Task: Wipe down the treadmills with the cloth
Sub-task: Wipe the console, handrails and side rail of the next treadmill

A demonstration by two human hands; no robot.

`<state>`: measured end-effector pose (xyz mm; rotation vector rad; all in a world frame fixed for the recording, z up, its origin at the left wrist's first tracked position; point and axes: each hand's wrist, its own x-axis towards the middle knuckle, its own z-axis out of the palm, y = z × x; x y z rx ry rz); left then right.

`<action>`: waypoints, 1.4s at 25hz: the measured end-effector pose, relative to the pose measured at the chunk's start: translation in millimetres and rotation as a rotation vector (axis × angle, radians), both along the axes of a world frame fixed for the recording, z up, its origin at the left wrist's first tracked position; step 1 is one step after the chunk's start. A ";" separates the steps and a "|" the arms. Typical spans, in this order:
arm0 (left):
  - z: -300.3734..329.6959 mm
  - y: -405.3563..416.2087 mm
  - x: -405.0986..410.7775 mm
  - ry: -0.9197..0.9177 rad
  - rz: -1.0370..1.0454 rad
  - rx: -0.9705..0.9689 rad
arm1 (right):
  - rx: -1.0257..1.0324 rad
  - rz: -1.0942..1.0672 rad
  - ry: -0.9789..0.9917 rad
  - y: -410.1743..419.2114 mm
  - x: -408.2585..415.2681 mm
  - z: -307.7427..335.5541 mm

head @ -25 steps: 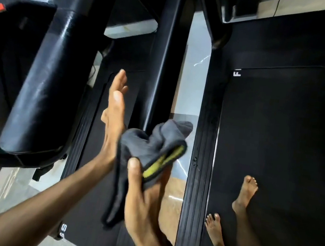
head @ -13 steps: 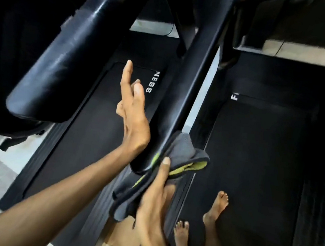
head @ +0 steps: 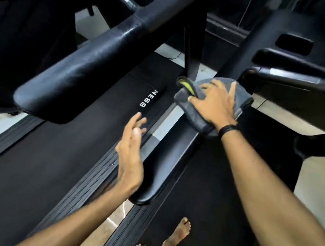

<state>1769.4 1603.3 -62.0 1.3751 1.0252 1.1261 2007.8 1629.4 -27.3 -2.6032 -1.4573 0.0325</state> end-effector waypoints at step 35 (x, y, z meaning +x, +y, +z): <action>31.5 122.8 327.8 0.500 -0.245 0.423 | -0.504 0.059 -0.439 -0.2 196.9 28.1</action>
